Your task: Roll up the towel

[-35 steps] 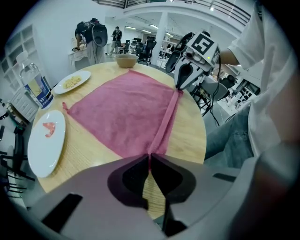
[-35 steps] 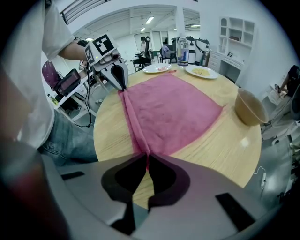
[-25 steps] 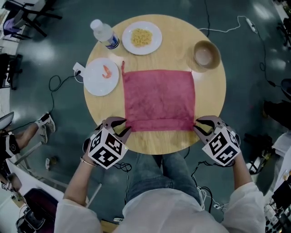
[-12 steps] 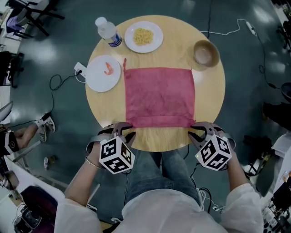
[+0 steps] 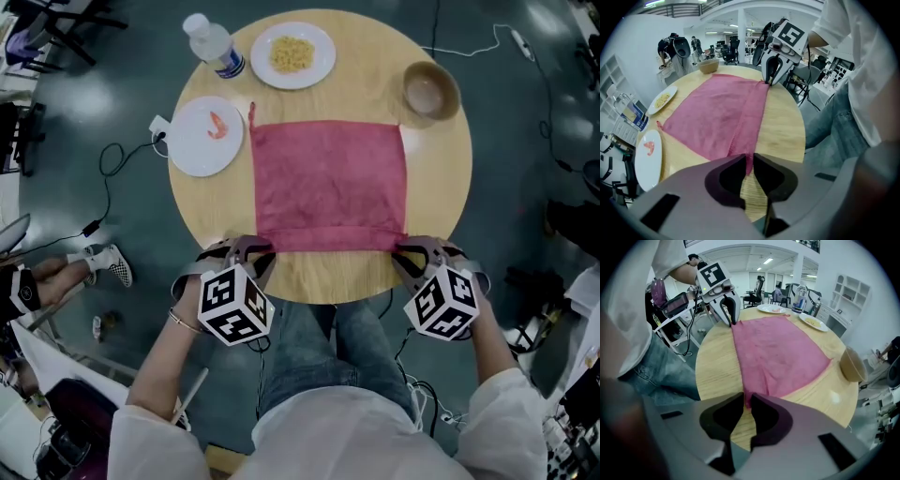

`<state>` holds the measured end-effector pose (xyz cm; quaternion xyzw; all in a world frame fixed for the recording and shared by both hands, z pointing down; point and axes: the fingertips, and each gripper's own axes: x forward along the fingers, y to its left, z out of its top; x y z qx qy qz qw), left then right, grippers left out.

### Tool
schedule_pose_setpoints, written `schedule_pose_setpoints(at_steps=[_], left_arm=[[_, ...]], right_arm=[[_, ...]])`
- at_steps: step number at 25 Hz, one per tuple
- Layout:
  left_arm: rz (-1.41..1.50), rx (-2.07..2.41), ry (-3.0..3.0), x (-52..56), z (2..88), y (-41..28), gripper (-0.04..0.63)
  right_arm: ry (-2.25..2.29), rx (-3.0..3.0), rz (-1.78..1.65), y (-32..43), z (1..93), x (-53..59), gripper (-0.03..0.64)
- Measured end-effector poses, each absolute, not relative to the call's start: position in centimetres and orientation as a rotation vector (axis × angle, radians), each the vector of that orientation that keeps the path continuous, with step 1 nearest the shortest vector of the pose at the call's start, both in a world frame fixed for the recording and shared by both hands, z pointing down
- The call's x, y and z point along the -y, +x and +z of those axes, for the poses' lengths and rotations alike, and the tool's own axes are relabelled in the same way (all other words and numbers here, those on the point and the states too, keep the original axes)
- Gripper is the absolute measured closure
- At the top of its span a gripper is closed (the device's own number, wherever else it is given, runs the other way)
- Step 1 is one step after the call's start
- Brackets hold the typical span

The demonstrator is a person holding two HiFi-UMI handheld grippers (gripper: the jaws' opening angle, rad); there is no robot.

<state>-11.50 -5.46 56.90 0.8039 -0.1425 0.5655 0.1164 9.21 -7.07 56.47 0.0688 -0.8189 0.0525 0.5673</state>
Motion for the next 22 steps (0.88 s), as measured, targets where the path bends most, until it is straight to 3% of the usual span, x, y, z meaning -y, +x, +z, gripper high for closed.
schedule_pose_setpoints(at_steps=[8, 22], left_arm=[[1.631, 0.486, 2.336, 5.6, 57.0, -11.7, 0.57], [1.562, 0.37, 2.254, 0.9, 55.2, -10.8, 0.578]], right_arm=[[0.166, 1.932, 0.149, 9.4, 56.5, 7.3, 0.597], [0.09, 1.923, 0.218, 10.9, 54.3, 4.6, 0.601]])
